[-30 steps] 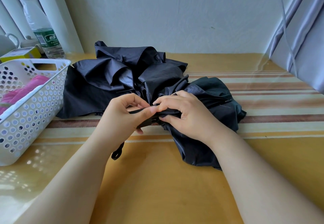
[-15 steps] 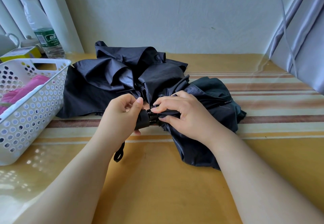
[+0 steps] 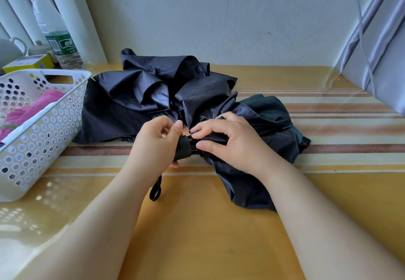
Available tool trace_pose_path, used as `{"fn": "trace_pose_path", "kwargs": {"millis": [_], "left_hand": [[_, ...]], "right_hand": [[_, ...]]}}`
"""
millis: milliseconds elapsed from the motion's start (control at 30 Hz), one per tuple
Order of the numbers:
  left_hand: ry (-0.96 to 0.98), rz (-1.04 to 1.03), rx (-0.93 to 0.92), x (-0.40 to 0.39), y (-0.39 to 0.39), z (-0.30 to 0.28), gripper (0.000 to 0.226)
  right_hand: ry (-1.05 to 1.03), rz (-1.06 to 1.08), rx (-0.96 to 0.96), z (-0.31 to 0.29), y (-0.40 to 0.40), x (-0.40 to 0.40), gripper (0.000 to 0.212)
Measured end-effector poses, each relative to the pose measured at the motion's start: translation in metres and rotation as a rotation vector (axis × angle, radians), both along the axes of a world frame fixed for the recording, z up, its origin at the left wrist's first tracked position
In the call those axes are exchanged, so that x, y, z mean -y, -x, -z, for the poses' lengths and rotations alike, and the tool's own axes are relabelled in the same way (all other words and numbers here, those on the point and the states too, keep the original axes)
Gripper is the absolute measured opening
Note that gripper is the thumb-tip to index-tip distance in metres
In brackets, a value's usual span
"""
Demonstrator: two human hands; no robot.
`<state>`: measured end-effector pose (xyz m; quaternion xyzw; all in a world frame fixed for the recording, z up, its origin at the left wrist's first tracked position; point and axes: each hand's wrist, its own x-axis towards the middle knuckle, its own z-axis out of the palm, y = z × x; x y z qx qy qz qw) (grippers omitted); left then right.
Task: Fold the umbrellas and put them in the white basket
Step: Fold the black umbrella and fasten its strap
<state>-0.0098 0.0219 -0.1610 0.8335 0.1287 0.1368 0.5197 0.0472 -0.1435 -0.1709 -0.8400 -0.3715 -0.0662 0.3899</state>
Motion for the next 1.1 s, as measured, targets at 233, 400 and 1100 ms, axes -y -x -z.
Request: {"fn": "trace_pose_path", "kwargs": {"millis": [233, 400, 1100], "left_hand": [[-0.071, -0.02, 0.0, 0.005, 0.001, 0.001, 0.028], [-0.25, -0.078, 0.032, 0.013, 0.001, 0.003, 0.033], [0.246, 0.467, -0.391, 0.003, 0.009, -0.014, 0.028]], "right_hand": [[0.043, 0.033, -0.079, -0.002, 0.0, 0.0, 0.023], [0.035, 0.008, -0.066, -0.001, 0.001, 0.0, 0.02], [0.138, 0.116, 0.378, -0.012, -0.001, 0.015, 0.054]]}}
